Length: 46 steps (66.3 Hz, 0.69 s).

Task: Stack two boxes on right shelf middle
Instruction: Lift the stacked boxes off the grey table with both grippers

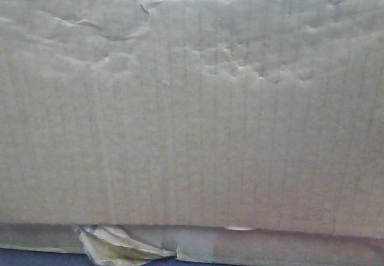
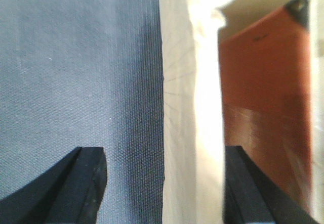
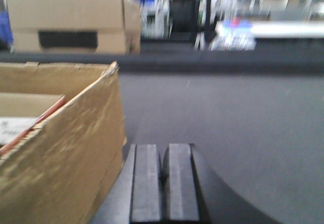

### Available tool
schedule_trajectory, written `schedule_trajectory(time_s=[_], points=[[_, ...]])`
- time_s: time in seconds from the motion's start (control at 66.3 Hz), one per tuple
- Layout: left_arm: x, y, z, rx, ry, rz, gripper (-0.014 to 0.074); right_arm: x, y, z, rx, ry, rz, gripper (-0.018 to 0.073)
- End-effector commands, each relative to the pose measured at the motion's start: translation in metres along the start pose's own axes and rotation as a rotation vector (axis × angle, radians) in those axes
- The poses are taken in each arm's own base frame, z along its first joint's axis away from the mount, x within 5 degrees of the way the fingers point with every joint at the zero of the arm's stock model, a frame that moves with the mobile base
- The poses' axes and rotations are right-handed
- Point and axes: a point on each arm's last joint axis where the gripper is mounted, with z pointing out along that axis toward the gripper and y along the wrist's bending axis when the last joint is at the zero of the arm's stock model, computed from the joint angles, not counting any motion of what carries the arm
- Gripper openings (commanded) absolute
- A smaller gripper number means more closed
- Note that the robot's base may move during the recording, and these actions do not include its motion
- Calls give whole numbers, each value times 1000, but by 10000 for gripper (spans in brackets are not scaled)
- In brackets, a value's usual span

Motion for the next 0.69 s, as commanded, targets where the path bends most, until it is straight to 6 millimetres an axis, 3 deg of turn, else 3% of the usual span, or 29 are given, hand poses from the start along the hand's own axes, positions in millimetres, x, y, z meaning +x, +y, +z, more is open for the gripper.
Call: schedule_trajectory(time_s=[0.0, 0.151, 0.287, 0.513, 0.679], points=[[-1, -2, 0, -3, -5, 11, 347, -20, 4, 4, -19, 146, 4, -163], [-1, -2, 0, 0, -4, 10, 347, -48, 8, 27, -41, 486, 7, -163], [-1, -2, 0, 0, -4, 10, 347, -71, 8, 53, -43, 574, 11, -163], [-1, -2, 0, 7, -1, 7, 347, -72, 9, 87, -69, 647, 70, -163], [-1, -3, 0, 10, 0, 6, 347, -79, 9, 113, -15, 781, 229, -160]])
